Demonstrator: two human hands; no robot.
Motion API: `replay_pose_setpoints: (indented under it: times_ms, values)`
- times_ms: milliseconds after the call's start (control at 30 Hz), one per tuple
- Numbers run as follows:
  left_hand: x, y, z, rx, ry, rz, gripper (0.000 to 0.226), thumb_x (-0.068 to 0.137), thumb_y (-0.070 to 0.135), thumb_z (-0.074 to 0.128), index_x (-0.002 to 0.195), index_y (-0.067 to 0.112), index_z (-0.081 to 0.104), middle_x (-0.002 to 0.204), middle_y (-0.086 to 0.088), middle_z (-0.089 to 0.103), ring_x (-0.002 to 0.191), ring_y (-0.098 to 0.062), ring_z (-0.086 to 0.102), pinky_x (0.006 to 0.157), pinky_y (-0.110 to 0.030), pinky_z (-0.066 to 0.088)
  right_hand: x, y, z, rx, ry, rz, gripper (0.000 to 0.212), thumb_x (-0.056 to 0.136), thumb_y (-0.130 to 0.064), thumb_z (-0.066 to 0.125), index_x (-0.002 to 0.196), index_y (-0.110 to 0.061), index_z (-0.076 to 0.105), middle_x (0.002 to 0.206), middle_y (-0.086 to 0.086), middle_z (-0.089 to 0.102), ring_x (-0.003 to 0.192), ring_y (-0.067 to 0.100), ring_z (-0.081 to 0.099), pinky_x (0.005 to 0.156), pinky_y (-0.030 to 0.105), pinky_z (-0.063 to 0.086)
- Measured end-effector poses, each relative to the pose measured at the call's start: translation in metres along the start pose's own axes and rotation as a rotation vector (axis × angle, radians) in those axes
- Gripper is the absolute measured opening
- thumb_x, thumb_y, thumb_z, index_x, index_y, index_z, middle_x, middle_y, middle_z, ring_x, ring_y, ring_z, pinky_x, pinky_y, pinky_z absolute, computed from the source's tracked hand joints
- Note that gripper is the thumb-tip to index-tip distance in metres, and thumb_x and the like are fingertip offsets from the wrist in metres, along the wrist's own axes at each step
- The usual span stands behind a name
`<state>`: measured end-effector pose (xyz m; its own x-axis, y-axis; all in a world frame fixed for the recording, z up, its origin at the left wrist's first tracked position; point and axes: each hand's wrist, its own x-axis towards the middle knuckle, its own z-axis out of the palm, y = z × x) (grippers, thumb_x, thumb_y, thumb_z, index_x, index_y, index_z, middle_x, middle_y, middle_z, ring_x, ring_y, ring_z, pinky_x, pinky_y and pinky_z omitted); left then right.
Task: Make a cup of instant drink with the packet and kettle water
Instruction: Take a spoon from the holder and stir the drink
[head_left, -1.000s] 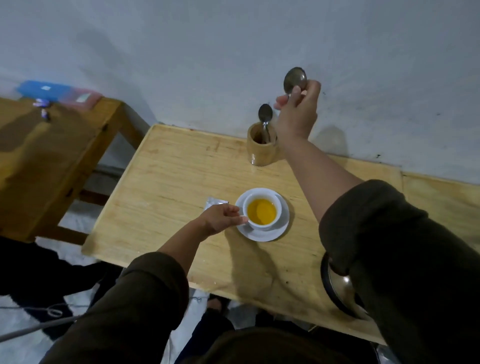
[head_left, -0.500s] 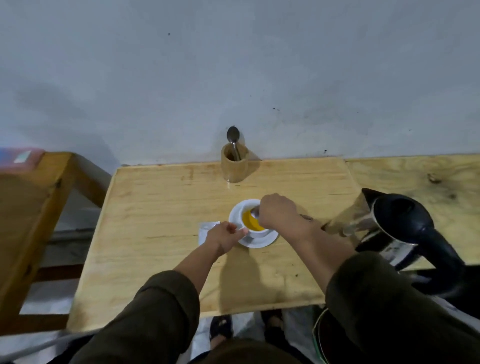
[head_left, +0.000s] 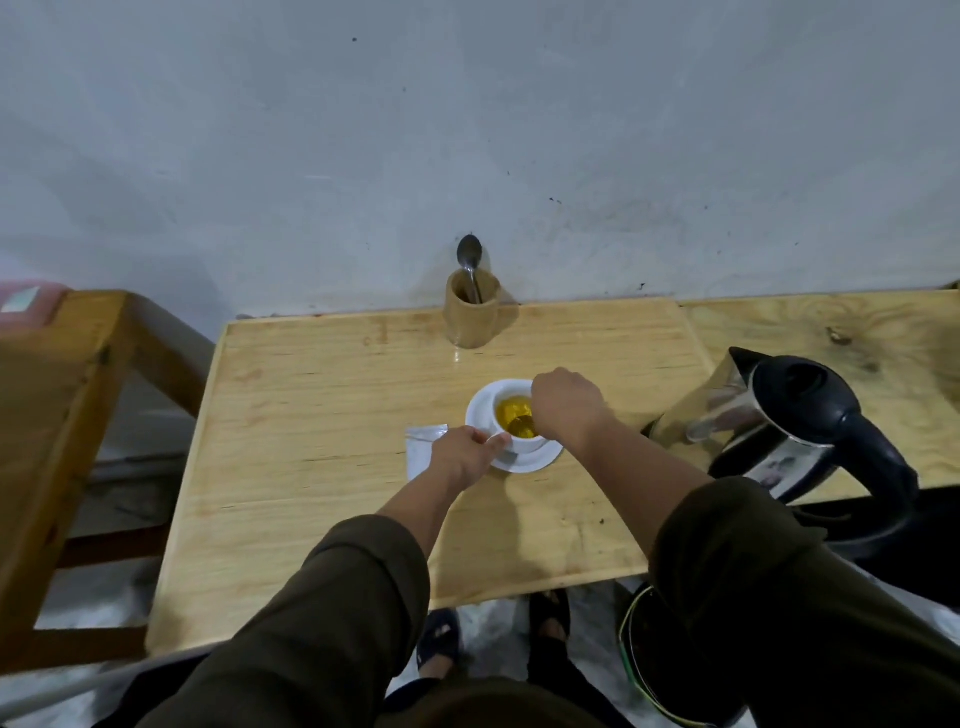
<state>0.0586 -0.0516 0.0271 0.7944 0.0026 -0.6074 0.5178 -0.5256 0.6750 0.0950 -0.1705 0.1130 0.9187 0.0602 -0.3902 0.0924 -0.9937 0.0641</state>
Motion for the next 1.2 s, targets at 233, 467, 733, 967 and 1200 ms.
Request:
replay_pose_setpoints:
  times_ms: [233,467,733,967,1200]
  values:
    - [-0.003,0.000,0.003,-0.021,0.021,0.010,0.049,0.092,0.048,0.050,0.115,0.006,0.063,0.098,-0.001,0.055,0.091,-0.017,0.048,0.080,-0.026,0.036,0.000,0.020,-0.005,0.296,-0.184,0.130,0.024,0.079,-0.003,0.058,0.059,-0.012,0.049,0.032,-0.002,0.056,0.018,0.003,0.045,0.035,0.015,0.039]
    - [-0.006,0.001,0.005,-0.096,0.050,-0.033,0.042,0.089,0.048,0.055,0.105,0.011,0.066,0.103,-0.003,0.059,0.101,-0.022,0.054,0.083,-0.026,0.037,0.013,0.041,-0.010,0.651,-0.001,0.151,0.025,0.072,-0.005,0.065,0.056,-0.015,0.049,0.084,0.017,0.072,0.089,0.032,0.070,0.087,0.038,0.055]
    - [-0.007,0.003,0.010,-0.105,0.123,-0.078,0.046,0.087,0.050,0.058,0.106,0.009,0.068,0.115,-0.011,0.067,0.112,-0.028,0.059,0.093,-0.036,0.046,0.012,0.034,0.005,0.879,0.268,-0.026,0.017,0.090,-0.020,0.055,0.091,-0.012,0.069,0.090,0.010,0.075,0.089,0.022,0.067,0.077,0.024,0.045]
    - [-0.006,0.000,0.012,-0.085,0.145,-0.080,0.051,0.085,0.052,0.059,0.118,0.014,0.068,0.125,-0.006,0.066,0.118,-0.024,0.057,0.101,-0.036,0.045,0.009,0.037,0.010,0.802,0.209,-0.239,0.015,0.090,-0.018,0.055,0.089,-0.010,0.068,0.090,0.011,0.074,0.087,0.023,0.069,0.083,0.033,0.054]
    - [-0.002,0.001,0.014,-0.088,0.162,-0.089,0.047,0.088,0.045,0.059,0.120,0.012,0.067,0.126,-0.008,0.065,0.119,-0.025,0.057,0.100,-0.034,0.044,0.015,0.049,0.014,0.601,0.277,-0.394,0.019,0.093,-0.014,0.048,0.095,-0.009,0.067,0.096,0.011,0.068,0.090,0.024,0.060,0.077,0.030,0.045]
